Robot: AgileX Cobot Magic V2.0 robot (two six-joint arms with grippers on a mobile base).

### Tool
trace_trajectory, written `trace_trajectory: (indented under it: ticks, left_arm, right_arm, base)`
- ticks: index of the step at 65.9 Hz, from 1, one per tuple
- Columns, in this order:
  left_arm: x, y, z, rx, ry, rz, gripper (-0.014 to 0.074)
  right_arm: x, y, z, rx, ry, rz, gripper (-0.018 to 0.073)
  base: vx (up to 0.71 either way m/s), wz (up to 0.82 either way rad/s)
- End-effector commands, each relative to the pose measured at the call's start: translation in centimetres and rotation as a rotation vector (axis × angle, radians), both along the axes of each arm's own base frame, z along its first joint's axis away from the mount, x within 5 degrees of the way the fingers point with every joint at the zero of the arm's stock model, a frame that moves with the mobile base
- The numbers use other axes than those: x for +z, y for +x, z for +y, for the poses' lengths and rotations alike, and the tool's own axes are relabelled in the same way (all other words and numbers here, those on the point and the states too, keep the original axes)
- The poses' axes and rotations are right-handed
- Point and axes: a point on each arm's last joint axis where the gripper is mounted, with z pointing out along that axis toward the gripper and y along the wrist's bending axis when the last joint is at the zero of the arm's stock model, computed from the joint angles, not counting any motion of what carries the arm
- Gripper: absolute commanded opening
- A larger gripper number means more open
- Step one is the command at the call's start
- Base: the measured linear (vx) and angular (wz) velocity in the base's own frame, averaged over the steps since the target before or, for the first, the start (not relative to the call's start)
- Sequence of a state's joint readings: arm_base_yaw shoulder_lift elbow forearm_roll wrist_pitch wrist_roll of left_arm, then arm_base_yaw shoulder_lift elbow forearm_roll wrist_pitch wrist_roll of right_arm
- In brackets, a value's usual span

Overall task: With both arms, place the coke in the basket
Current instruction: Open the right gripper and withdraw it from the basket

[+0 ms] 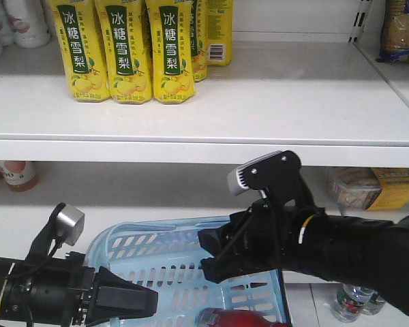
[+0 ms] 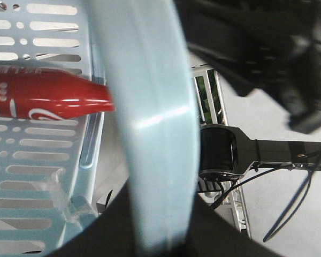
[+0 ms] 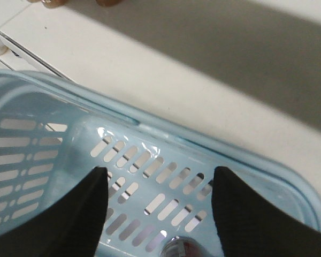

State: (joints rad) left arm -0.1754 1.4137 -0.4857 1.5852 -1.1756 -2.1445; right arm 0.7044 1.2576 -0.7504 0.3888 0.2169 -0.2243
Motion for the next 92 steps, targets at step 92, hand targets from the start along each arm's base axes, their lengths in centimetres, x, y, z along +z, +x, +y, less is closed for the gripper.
trace_trajectory:
  ticks: [92]
  left_arm:
    - [2.8, -0.6, -0.5, -0.073, -0.213, -0.019, -0.0006]
  right_arm:
    - [5.9, -12.8, -17.4, -0.656, -0.043, -0.688, 0.0424]
  base:
    - [0.00, 0.00]
